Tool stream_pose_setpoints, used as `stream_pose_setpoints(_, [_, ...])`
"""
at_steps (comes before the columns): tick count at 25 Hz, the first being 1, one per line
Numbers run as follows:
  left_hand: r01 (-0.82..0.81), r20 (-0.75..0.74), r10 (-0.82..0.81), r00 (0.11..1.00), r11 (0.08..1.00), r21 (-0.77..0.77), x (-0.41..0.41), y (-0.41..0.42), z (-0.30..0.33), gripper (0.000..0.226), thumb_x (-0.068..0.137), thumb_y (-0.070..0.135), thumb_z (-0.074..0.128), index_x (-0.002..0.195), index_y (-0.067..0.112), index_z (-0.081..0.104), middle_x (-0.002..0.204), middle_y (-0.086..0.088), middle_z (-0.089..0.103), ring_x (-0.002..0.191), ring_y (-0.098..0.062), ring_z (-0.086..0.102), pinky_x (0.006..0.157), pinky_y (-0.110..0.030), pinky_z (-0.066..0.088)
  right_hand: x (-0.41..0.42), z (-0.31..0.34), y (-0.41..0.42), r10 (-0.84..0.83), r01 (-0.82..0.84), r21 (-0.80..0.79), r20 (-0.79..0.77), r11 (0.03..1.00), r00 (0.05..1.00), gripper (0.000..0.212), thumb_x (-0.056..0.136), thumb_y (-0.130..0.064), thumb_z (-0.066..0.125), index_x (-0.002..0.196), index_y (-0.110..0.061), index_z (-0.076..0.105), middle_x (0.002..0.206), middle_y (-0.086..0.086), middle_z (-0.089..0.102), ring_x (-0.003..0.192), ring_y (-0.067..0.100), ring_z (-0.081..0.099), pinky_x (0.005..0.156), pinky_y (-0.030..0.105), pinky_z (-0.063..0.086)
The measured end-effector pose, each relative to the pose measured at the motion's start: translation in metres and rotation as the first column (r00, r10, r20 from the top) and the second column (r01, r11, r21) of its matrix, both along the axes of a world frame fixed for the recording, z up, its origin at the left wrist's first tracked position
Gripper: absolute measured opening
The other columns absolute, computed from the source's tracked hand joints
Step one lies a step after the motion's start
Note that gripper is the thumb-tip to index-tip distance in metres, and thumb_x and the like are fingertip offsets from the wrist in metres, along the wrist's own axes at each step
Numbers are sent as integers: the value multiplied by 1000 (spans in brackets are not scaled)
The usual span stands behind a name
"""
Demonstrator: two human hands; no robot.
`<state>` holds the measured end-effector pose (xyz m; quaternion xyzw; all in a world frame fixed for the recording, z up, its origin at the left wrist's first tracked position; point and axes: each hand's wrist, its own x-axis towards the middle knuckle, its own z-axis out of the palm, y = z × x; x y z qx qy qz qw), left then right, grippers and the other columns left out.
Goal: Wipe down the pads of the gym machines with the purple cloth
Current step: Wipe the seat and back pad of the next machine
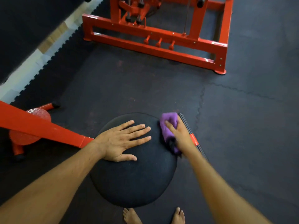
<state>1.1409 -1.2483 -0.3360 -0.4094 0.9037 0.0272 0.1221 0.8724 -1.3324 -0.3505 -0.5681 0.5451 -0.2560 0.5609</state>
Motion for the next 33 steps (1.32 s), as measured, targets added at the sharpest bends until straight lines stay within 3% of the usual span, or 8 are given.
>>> stream_pose_setpoints(2, [-333, -75, 329, 941, 942, -48, -24, 33, -7, 73, 106, 62, 25, 167, 26, 7, 174, -2, -5, 161, -21, -1, 127, -56, 13, 9, -1, -34, 137, -138, 61, 13, 989, 990, 18, 99, -35, 62, 113, -23, 62, 100, -12, 68, 96, 3, 60, 98, 32, 48])
stream_pose_setpoints(6, [-834, -286, 797, 531, 552, -10, -98, 93, -21, 66, 104, 51, 27, 165, 24, 21, 173, -4, 13, 160, -21, 13, 126, -57, 17, -24, 0, 42, -134, 118, 180, 79, 977, 988, 32, 100, -39, 60, 129, -29, 55, 122, -12, 65, 118, 2, 59, 100, 15, 44])
stream_pose_setpoints(12, [-586, -288, 558, 778, 810, -14, -58, 80, -15, 68, 103, 50, 36, 165, 25, 22, 173, 1, 12, 160, -18, 12, 125, -58, 21, -31, 6, 80, -245, 243, 108, -1, 964, 970, 9, 103, -18, 56, 109, -25, 54, 101, -19, 62, 90, -5, 60, 82, 5, 41])
stream_pose_setpoints(19, [-86, -32, 84, 996, 995, -51, -10, 36, -16, 63, 108, 54, 26, 166, 28, 17, 174, 2, 8, 160, -20, 8, 128, -52, 7, 31, 7, -54, 329, -334, -33, -106, 942, 938, 9, 97, -39, 60, 101, -31, 59, 103, -6, 69, 96, 11, 64, 96, 38, 52])
stream_pose_setpoints(22, [-322, 63, 333, 941, 936, -145, -4, 41, -4, 67, 106, 60, 20, 166, 30, 10, 174, -2, 9, 160, -23, 8, 127, -56, 9, 5, 5, -25, 209, -211, -37, -34, 977, 977, 24, 92, -48, 61, 110, -32, 59, 104, -8, 69, 98, 11, 63, 97, 40, 51])
stream_pose_setpoints(27, [-915, -237, 885, 400, 401, -50, -125, 86, -24, 67, 104, 54, 21, 163, 23, 26, 171, -6, 22, 157, -26, 23, 123, -58, 20, -51, 10, 123, -149, 144, 60, 83, 988, 985, 19, 102, -29, 58, 110, -43, 48, 106, -12, 66, 100, 10, 65, 78, 18, 46])
stream_pose_setpoints(29, [-909, -260, 874, 411, 415, -41, -133, 91, -24, 67, 105, 58, 22, 165, 27, 22, 173, -1, 15, 159, -21, 15, 127, -52, 14, -40, 9, 126, -225, 224, 20, 45, 974, 973, 18, 101, -33, 57, 102, -48, 47, 104, -9, 65, 96, 12, 65, 76, 28, 48])
stream_pose_setpoints(33, [-706, -298, 658, 692, 703, -86, -88, 98, -19, 66, 104, 53, 36, 164, 29, 25, 173, 5, 15, 160, -15, 11, 126, -53, 19, -12, 12, 36, -28, 15, -79, -169, 997, 985, 13, 98, -44, 54, 100, -32, 48, 96, -8, 64, 87, 19, 63, 76, 40, 51])
